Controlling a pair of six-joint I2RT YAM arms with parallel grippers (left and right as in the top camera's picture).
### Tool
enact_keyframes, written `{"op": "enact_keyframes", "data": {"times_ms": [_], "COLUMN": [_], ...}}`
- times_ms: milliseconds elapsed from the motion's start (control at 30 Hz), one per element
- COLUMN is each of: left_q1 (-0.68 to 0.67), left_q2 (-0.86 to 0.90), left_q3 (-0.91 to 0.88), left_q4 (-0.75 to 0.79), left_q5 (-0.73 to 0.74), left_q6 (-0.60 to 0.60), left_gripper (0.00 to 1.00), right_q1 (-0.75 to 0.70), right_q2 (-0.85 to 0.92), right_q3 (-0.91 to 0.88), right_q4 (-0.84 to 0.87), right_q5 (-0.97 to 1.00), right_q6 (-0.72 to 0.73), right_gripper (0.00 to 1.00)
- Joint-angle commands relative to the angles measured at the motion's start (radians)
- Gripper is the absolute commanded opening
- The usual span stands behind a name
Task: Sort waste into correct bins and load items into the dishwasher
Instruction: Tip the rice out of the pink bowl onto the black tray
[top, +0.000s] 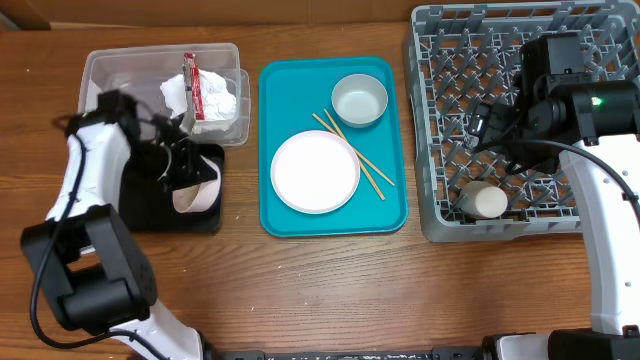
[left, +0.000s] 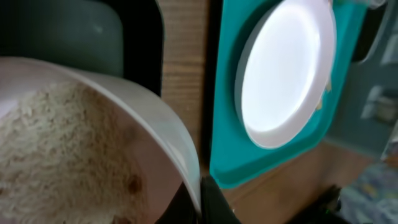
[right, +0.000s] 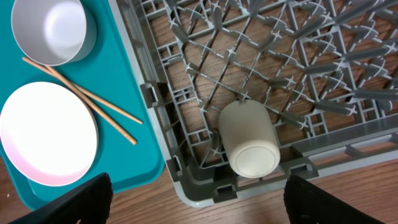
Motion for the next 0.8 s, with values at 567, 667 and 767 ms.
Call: {"op": "enact_keyframes", "data": {"times_ms": [567, 667, 767], "left_q1": [0.359, 0.367, 0.371], "left_q2": [-0.003, -0.003, -0.003], "left_q3": [-0.131, -0.131, -0.131], "left_q4": [0.0, 0.002, 0.002], "left_q5": [0.842, 0.888, 0.924], "left_q6": [0.162, 0.154, 0.119], "left_gripper": [0.04, 0.04, 0.04], "right_q1": [0.006, 0.006, 0.006], "right_q2": [-0.004, -0.004, -0.004], "right_q3": [0.013, 0.013, 0.013], "right_q4": [0.005, 0.006, 0.004], "right_q5": [-0.003, -0.012, -0.014], "right_q6": [-0.004, -0.004, -0.004], "right_gripper": [0.9, 0.9, 0.9]}}
